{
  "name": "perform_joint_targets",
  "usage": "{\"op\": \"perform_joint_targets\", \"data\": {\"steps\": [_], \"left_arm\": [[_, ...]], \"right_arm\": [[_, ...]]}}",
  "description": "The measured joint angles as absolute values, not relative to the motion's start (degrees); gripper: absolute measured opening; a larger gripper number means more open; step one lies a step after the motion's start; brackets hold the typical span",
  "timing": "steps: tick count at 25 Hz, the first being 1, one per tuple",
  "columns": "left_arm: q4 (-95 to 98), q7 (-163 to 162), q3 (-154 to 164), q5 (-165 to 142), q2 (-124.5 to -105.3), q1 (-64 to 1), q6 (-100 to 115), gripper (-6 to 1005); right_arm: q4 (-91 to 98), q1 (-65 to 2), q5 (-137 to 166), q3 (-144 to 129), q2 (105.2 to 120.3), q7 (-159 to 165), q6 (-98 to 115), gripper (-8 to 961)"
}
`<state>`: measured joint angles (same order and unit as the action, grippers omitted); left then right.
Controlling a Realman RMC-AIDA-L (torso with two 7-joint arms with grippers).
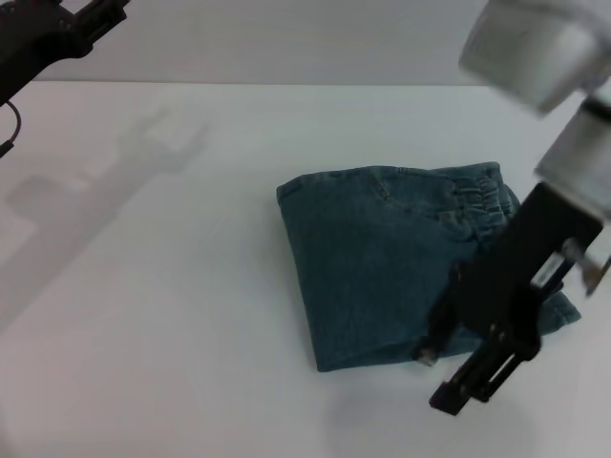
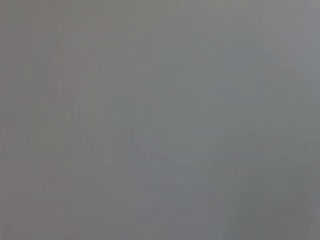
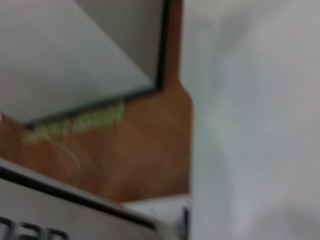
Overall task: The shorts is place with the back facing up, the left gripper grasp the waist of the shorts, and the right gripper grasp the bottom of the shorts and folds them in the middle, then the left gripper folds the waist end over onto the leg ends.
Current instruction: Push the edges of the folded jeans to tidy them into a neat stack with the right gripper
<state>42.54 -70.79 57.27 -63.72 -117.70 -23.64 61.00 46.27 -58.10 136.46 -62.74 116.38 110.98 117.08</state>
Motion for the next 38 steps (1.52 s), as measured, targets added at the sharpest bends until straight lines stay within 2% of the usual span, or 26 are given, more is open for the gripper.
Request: {"op": "perform_joint_targets", "data": {"steps": [2,5,33,38], "left_arm": [[42.29,-70.67,57.3,-63.72,-117.73,-23.64,60.98,755],[42.29,-70.67,57.3,-63.72,-117.73,-23.64,60.98,755],[37.94,-67.25,56.77,-63.53,-117.69,-27.54,59.69,755],[37.95,-66.95,56.76,-63.49,-117.68,-27.57,59.65,755]], "right_arm": [[46.62,-57.89,140.93,-63.28,118.03,110.86,114.16,576],[46.7,-57.11,142.54,-64.76,118.86,110.73,109.25,577],[42.81,-53.44,138.13,-72.26,119.02,108.64,72.76,576],[43.36,-52.71,134.42,-72.24,118.97,106.2,73.65,577]]}}
